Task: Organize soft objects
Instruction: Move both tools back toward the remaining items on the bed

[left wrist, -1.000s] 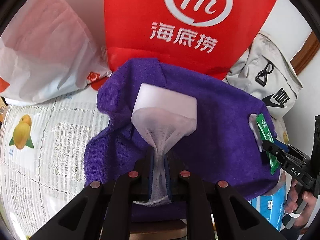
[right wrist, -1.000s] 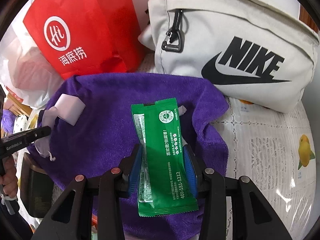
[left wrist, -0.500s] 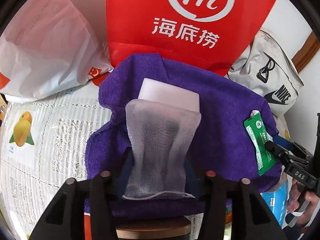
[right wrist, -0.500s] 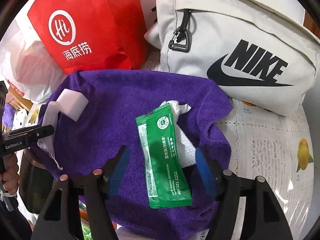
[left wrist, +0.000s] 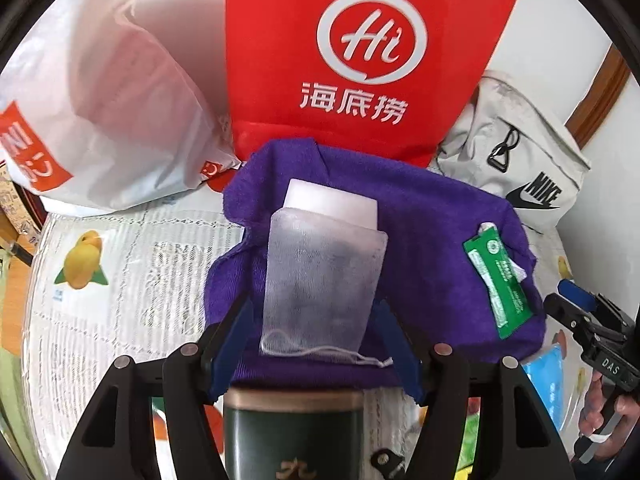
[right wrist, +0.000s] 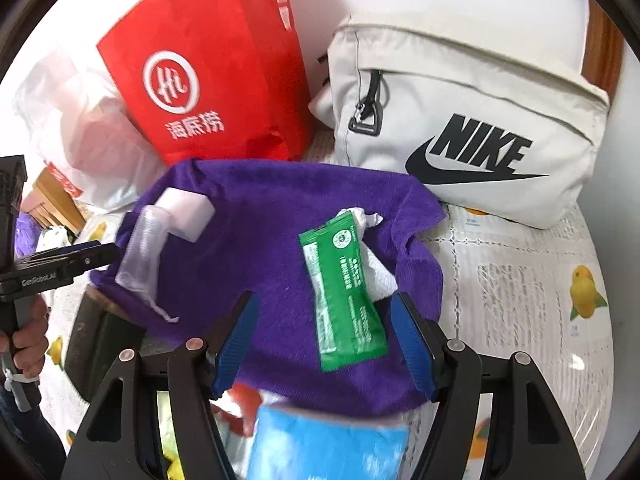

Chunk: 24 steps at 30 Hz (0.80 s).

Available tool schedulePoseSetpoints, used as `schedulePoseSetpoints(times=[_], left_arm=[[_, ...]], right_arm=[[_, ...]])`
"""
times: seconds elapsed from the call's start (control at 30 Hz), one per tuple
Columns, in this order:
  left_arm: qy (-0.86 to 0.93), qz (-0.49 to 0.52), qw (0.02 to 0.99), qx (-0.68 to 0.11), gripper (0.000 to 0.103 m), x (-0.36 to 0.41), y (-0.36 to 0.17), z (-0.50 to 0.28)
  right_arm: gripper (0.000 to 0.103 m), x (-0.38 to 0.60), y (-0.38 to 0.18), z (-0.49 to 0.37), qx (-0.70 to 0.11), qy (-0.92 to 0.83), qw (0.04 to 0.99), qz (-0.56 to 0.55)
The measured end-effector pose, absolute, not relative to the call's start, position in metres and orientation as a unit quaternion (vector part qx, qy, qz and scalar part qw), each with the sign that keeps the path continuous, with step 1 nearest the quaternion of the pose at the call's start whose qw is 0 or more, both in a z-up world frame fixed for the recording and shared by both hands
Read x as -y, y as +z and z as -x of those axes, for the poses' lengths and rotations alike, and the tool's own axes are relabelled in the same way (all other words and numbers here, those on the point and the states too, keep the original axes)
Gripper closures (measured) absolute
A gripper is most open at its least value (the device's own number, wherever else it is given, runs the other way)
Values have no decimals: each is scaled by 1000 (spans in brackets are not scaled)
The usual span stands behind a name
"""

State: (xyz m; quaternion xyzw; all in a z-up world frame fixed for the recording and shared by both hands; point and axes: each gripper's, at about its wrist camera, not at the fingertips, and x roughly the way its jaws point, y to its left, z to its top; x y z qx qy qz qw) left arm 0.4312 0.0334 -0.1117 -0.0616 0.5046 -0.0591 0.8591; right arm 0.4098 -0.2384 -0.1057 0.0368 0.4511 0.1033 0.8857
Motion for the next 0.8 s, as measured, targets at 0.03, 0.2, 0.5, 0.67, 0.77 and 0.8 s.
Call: schedulePoseSetpoints(times=[0.03,0.2,0.5,0.67,0.77,0.8], left_arm=[[-59,61,860,-503,40,-33,-109,-427],[-62,58,866,-492,40,-33,-95,-397],[-72,54,869,-487,40,-29,-89,-327],[-70,60,866,-491,40,-26,-97,-292],[-74,64,866,-491,40,-21,-106,-269],[-75,64,864,-493,40,-19,-110,-263]], right_arm=[[35,239,-103,-403,-448,103,887,-39],[35,238,-93,-372,-441,104,891,-46],[35,236,-79,-311,-428,110,896,-41],[35,236,-78,-283,-425,120,896,-45],[35,234,-82,-269,-427,128,894,-42],[35,234,-83,-266,-428,130,893,-41]])
